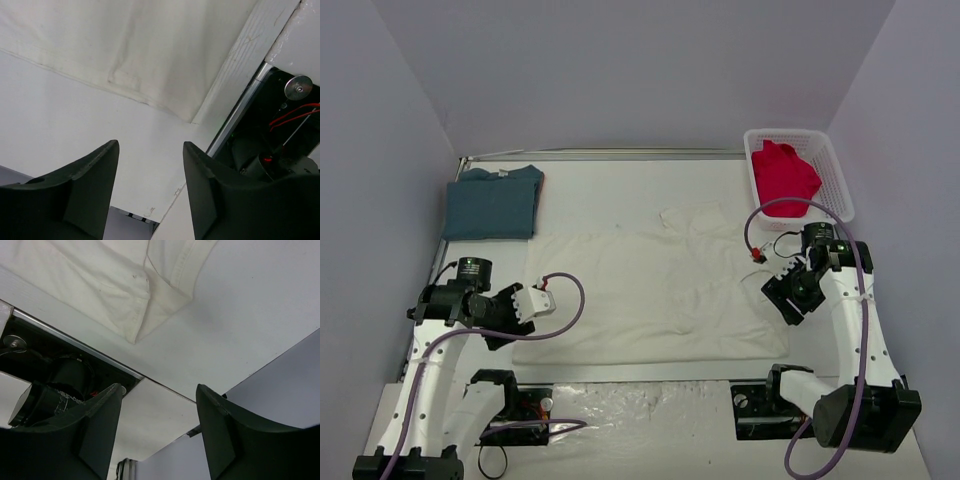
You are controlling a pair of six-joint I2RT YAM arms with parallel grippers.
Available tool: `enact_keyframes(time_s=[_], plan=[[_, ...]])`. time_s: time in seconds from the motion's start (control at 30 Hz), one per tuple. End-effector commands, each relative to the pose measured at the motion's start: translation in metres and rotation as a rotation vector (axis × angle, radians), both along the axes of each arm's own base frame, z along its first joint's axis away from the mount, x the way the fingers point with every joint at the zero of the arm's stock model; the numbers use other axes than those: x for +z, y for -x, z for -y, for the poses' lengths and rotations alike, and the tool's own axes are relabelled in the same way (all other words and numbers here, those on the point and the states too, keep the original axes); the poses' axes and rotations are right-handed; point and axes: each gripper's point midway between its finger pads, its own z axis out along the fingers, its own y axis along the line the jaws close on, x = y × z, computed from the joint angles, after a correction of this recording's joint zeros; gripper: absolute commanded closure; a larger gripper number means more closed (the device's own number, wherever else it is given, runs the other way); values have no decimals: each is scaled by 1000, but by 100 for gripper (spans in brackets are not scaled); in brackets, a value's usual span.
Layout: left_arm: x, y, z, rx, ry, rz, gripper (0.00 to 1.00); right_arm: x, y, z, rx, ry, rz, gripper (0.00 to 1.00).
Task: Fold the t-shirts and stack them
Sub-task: Fold the flattened tshirt in 1/3 of the way
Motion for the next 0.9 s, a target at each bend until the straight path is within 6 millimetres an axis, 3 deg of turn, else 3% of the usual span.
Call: enact_keyframes(time_s=[0.0,0.1,0.27,0.3,0.37,0.4,0.43,0.47,0.5,0.53,0.57,0.6,0.63,0.67,0.7,0.73,0.8,0.83,0.87], plan=[[12,9,2,-37,11,-34,46,7,4,0,3,-8,-38,43],[20,8,0,-43,-2,-52,45,13,-6,-1,2,-18,-31,43],[29,-18,2,13,25,-18,45,40,-51,-2,-15,-39,68,42],[29,-37,3,75,44,-4,45,45,-66,-2,-27,-47,112,42],[29,-55,4,146,90,-17,44,58,-96,-7,-47,-86,161,42],[37,-71,7,197,139,0,44,63,-110,-16,-44,-143,190,41],[33,-85,9,241,183,-42,43,59,-124,-21,-48,-184,174,41],[37,-95,20,261,282,-61,43,72,-141,-26,-52,-221,218,41],[43,-111,16,356,351,-64,43,76,-155,-38,-40,-291,236,41],[45,-129,16,394,407,-93,43,67,-171,-43,-50,-330,206,41],[52,-140,25,402,514,-121,44,79,-188,-48,-54,-365,244,41],[45,-152,20,460,576,-186,43,66,-202,-57,-52,-424,196,40],[52,-165,20,461,617,-185,44,64,-213,-61,-55,-444,188,40],[53,-174,21,483,667,-215,44,76,-229,-67,-52,-458,219,40],[40,-184,20,504,685,-272,45,73,-238,-72,-52,-467,208,40],[42,-195,18,510,702,-271,48,57,-250,-77,-56,-474,167,40],[25,-207,15,548,728,-347,53,64,-270,-91,-38,-474,189,40],[22,-212,12,558,732,-355,54,49,-279,-94,-45,-462,155,40],[19,-220,10,566,735,-350,54,47,-282,-106,-20,-456,144,40]])
